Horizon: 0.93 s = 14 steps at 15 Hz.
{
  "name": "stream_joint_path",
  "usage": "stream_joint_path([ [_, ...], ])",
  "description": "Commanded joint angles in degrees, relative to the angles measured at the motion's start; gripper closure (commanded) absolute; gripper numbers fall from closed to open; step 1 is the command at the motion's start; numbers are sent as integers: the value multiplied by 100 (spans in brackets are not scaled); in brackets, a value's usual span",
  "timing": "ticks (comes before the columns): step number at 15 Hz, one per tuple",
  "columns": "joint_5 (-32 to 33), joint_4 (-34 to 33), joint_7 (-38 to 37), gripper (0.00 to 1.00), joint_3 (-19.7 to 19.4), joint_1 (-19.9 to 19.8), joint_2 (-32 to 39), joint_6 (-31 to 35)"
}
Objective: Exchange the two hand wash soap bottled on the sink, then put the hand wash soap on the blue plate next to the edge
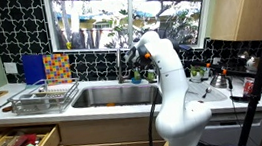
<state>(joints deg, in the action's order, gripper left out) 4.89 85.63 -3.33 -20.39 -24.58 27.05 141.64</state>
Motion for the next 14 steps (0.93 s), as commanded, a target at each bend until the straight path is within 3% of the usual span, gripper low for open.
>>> stream_joint_path([
  [1,-170,-346,17,0,85,-167,426,452],
  [14,-971,-1187,122,0,527,-560,1187,863],
])
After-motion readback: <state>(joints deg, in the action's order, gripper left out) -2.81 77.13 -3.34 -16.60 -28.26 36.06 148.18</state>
